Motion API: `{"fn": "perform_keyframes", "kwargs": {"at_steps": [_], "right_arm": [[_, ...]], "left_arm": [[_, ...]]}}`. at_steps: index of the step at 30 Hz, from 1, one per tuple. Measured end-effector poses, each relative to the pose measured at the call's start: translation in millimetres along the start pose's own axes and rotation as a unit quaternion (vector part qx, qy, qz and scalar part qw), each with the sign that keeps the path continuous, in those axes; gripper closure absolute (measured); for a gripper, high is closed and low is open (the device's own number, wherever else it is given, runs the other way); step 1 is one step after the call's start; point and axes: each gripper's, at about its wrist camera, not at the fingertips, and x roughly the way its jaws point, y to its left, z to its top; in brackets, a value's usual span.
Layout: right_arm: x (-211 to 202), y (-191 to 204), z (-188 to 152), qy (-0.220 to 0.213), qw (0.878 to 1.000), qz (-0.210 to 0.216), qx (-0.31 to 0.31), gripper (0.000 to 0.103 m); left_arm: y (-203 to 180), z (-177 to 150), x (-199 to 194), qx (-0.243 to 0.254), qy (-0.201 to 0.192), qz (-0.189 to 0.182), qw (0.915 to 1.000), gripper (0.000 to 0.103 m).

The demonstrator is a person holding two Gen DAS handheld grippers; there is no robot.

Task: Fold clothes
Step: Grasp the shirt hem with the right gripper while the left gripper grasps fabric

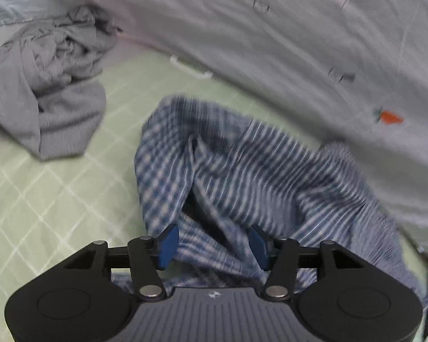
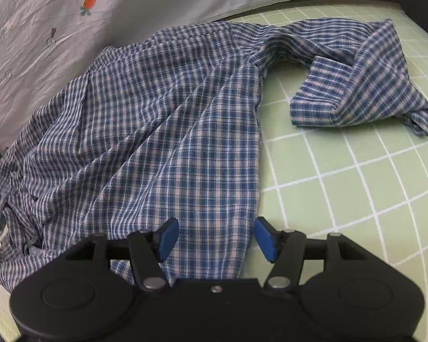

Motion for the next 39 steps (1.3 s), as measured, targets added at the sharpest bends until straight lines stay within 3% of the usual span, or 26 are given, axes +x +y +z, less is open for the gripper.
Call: {"fn": "perform_keyframes", "kwargs": {"at_steps": [3,6,11,14,17,20,21,22,23,24,25,29,33,36,39], "right_arm": [[2.1,6.3,1.2,0.008,1.000,-0.001,-0.022,0.042],[-0.2,8.6,-0.8,0.012,0.999,0.003,-0.030,0.043],[-0.7,11.3,-1.4,0.012,0.999,-0.002,-0.043,0.043],[-0.5,12.9,-1.5,0.011,0.999,-0.006,-0.051,0.042],[0.3,12.7,-0.7,0.008,0.999,-0.004,-0.049,0.041],[0.3,14.9,-1.6,0.006,0.998,-0.006,-0.059,0.040],[0.4,15.8,-2.1,0.005,0.998,-0.007,-0.064,0.041],[0.2,16.2,-2.7,0.003,0.998,-0.010,-0.068,0.049],[0.1,15.9,-3.1,-0.001,0.997,-0.018,-0.074,0.068],[0.0,15.5,-3.6,-0.006,0.997,-0.026,-0.079,0.081],[-0.3,12.0,-3.5,-0.008,0.997,-0.026,-0.073,0.102],[-1.6,2.0,-4.1,-0.013,0.998,-0.020,-0.051,0.102],[0.0,14.6,-9.1,-0.014,0.995,-0.041,-0.092,0.102],[1.7,18.8,-10.5,-0.016,0.992,-0.051,-0.113,0.102],[2.7,15.6,-8.5,-0.014,0.994,-0.045,-0.094,0.101]], "left_arm": [[1.2,-7.2,3.2,-0.026,0.010,0.028,0.9992,0.048],[9.4,-11.7,3.2,-0.060,0.021,0.011,0.9979,0.046],[14.2,-13.6,4.9,-0.050,0.032,0.041,0.9974,0.037],[25.0,-19.4,0.5,-0.088,0.033,0.034,0.9950,0.034],[23.3,-22.2,5.0,-0.084,0.035,0.029,0.9954,0.034],[16.0,-20.4,9.7,-0.067,0.016,0.019,0.9974,0.046],[14.7,-18.7,11.5,-0.065,0.013,0.019,0.9976,0.066],[13.6,-16.7,12.8,-0.062,0.009,0.019,0.9979,0.091],[12.6,-13.7,12.9,-0.056,0.005,0.021,0.9982,0.098],[11.7,-10.7,12.1,-0.050,-0.001,0.022,0.9985,0.098],[10.6,-7.2,9.0,-0.041,-0.011,0.023,0.9988,0.099],[11.1,16.4,-15.9,0.014,-0.068,0.047,0.9965,0.099],[26.3,51.2,-40.3,0.049,-0.145,0.119,0.9810,0.100],[47.6,78.1,-56.5,0.024,-0.196,0.188,0.9623,0.097],[58.8,85.7,-66.5,-0.010,-0.196,0.174,0.9650,0.079]]}}
